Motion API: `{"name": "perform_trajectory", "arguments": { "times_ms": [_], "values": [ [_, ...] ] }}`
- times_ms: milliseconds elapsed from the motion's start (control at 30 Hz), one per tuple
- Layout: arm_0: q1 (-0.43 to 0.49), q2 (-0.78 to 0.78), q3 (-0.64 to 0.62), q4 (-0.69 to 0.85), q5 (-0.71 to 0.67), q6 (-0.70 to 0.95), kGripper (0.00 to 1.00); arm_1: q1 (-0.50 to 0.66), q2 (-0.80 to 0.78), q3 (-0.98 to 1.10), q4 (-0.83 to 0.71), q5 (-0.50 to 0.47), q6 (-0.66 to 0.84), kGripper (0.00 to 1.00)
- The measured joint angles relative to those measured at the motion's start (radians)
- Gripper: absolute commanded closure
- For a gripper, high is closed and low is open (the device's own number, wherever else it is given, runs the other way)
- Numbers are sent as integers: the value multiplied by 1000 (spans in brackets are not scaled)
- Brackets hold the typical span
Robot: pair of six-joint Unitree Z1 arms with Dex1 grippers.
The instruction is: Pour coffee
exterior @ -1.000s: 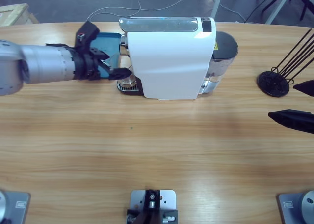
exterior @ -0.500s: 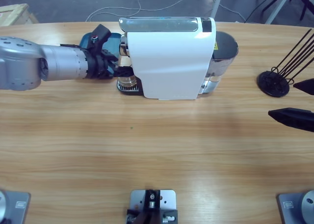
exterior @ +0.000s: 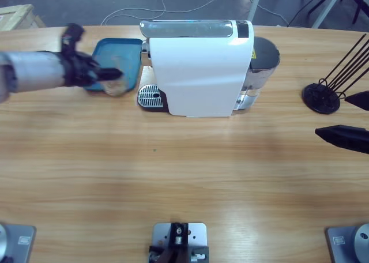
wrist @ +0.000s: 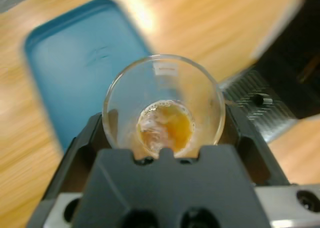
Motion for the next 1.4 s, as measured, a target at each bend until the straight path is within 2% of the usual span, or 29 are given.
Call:
{"name": "perform_trajectory", "arguments": {
  "times_ms": [133, 333, 367, 400, 433, 467, 800, 1000, 1067, 1200, 1300, 1400],
  "values": [
    [91, -16, 1, -5, 10, -21, 575, 0, 0, 0, 0, 0, 0, 0],
    [121, 93, -44, -41, 0, -70, 570, 0, 0, 1, 0, 0, -1, 0],
    [121, 115, -56, -42, -6, -78, 544, 0, 0, 1, -1, 0, -1, 0],
    [121, 135, -64, -42, -15, -84, 392, 0, 0, 2, -1, 0, -1, 0],
    [122, 149, -76, -46, -20, -91, 123, 0, 0, 2, -2, 0, -2, 0],
    [122, 158, -87, -49, -21, -97, 20, 0, 0, 2, -2, 0, -2, 0],
    [122, 140, -67, -47, -10, -104, 13, 0, 0, 4, -3, 0, -6, 0],
    [122, -71, -40, 89, 10, -104, 13, 0, -1, 4, -1, 5, -6, 0],
    [114, -197, -39, 187, 10, -104, 13, 0, -14, 1, 19, 13, -6, 0],
    [30, -510, -26, 390, 4, -104, 13, 0, -59, -8, 56, 108, -12, 0],
    [-11, -740, 82, 451, -104, -104, 13, 0, -84, 12, 48, 149, -20, 0],
    [-19, -886, 196, 464, -176, -104, 13, 0, -85, 52, 10, 171, -46, 0]
  ]
}}
